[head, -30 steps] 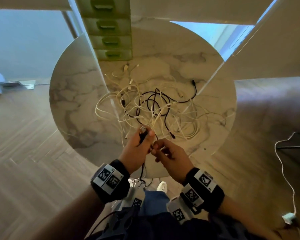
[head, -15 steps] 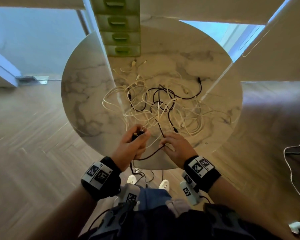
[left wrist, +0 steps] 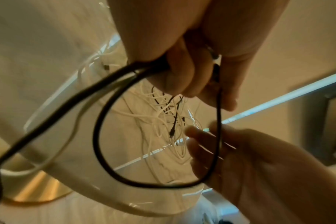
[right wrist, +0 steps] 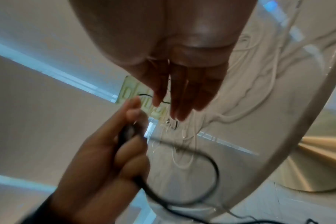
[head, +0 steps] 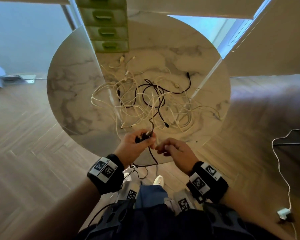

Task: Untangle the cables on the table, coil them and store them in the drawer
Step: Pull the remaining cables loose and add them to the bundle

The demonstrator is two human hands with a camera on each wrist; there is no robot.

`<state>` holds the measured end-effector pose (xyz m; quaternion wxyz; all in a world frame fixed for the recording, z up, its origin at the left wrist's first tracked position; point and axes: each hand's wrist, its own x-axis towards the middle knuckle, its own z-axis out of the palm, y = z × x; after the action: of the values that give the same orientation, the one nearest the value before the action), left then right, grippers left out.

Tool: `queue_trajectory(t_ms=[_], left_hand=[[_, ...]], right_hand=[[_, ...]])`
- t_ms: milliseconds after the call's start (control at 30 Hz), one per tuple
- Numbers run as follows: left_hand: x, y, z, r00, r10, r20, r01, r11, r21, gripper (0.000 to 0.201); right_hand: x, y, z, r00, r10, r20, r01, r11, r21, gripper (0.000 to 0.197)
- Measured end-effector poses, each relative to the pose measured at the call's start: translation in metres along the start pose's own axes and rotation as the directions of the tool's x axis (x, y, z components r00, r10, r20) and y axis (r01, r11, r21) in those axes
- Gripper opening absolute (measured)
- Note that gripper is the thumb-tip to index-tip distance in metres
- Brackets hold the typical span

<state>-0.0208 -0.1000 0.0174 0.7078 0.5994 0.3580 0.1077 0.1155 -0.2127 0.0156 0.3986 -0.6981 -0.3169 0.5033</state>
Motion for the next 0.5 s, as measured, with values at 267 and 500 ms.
queue_trajectory(t_ms=[267,500], left_hand=[[-0.005,-0.016,0.007,0.870,-0.098,0.483,-0.116,0.912,0.394,0.009],[0.031,-0.010,0.000,0.952,-0.276,0.129,0.304,0.883,-0.356,0.030]], right_hand=[[0.024,-0.026,-0.003,0.994,0.109,-0.004,-0.096,0.895,0.436,0.020],[-0.004,-0.008,-0.023,0.997,-0.082,0.001,0.081,0.980,-0.180,0.024]])
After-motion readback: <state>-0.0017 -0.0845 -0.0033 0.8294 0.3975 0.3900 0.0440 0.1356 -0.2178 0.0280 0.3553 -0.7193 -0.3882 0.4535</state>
